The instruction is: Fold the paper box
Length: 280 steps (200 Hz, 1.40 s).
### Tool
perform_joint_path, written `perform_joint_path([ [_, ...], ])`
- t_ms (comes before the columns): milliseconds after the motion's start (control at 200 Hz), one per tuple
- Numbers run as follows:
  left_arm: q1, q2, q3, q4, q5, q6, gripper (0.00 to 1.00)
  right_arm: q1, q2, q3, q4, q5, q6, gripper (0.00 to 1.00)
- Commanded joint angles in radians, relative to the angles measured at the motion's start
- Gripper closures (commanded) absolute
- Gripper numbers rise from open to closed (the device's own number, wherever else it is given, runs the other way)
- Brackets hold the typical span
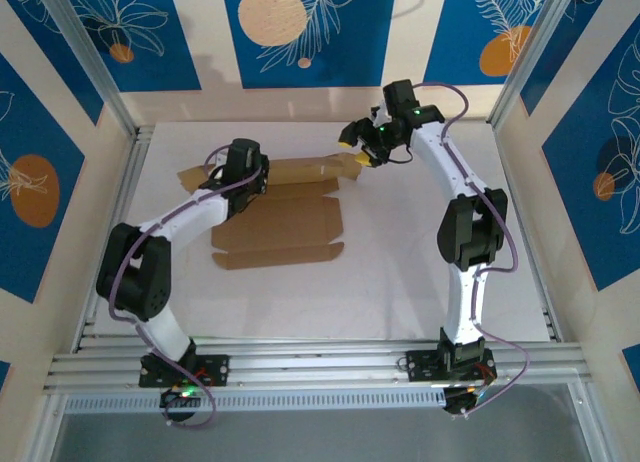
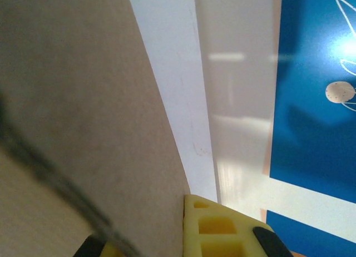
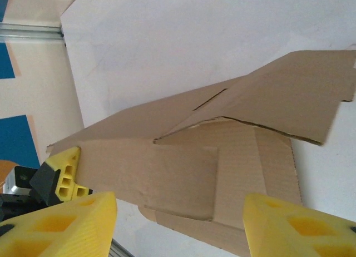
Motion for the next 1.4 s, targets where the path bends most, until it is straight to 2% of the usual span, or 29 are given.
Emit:
perform_joint_path([
  [0, 0.013, 0.058, 0.038, -0.097, -0.057, 0.058, 1.00, 0.011, 0.044, 0.088, -0.043, -0.039, 0.015, 0.37],
  [115, 0.019, 0.100, 0.062, -0.087, -0.076, 0.074, 1.00, 0.011, 0.090, 0.150, -0.069, -0.055, 0.016, 0.37],
  [305, 0.030, 0.133, 0.015, 0.024, -0.069, 0.112, 1.00, 0.015, 0.133, 0.194, -0.051, -0.093, 0.025, 0.37],
  [425, 0.029, 0.123, -0.077, 0.279, -0.057, 0.243, 1.00, 0.026, 0.139, 0.194, -0.005, -0.125, 0.013, 0.37],
  [495, 0.029, 0.115, -0.105, 0.363, -0.040, 0.311, 1.00, 0.038, 0.139, 0.213, -0.029, -0.076, -0.046, 0.37],
  [545, 0.027, 0.105, -0.126, 0.393, -0.040, 0.346, 1.00, 0.051, 0.133, 0.222, -0.055, 0.004, -0.083, 0.37],
  [645, 0.020, 0.088, -0.194, 0.482, -0.064, 0.375, 1.00, 0.066, 0.084, 0.135, 0.003, 0.068, -0.105, 0.37],
  [695, 0.020, 0.094, -0.243, 0.595, -0.070, 0.391, 1.00, 0.065, 0.051, 0.064, 0.072, 0.053, -0.090, 0.37],
  [765, 0.020, 0.139, -0.308, 0.839, -0.050, 0.409, 1.00, 0.066, 0.015, -0.018, 0.183, 0.039, -0.063, 0.37],
  [860, 0.018, 0.246, -0.345, 1.126, -0.013, 0.357, 1.00, 0.070, -0.018, -0.096, 0.299, 0.025, -0.042, 0.37],
  [940, 0.018, 0.333, -0.341, 1.281, 0.017, 0.309, 1.00, 0.070, -0.027, -0.136, 0.370, 0.005, -0.025, 0.37],
  [1171, 0.013, 0.343, -0.364, 1.281, 0.003, 0.277, 1.00, 0.076, 0.001, -0.101, 0.293, 0.057, -0.076, 0.36],
  [1396, 0.013, 0.344, -0.353, 1.277, 0.002, 0.277, 1.00, 0.072, 0.017, -0.063, 0.262, 0.041, -0.127, 0.36],
])
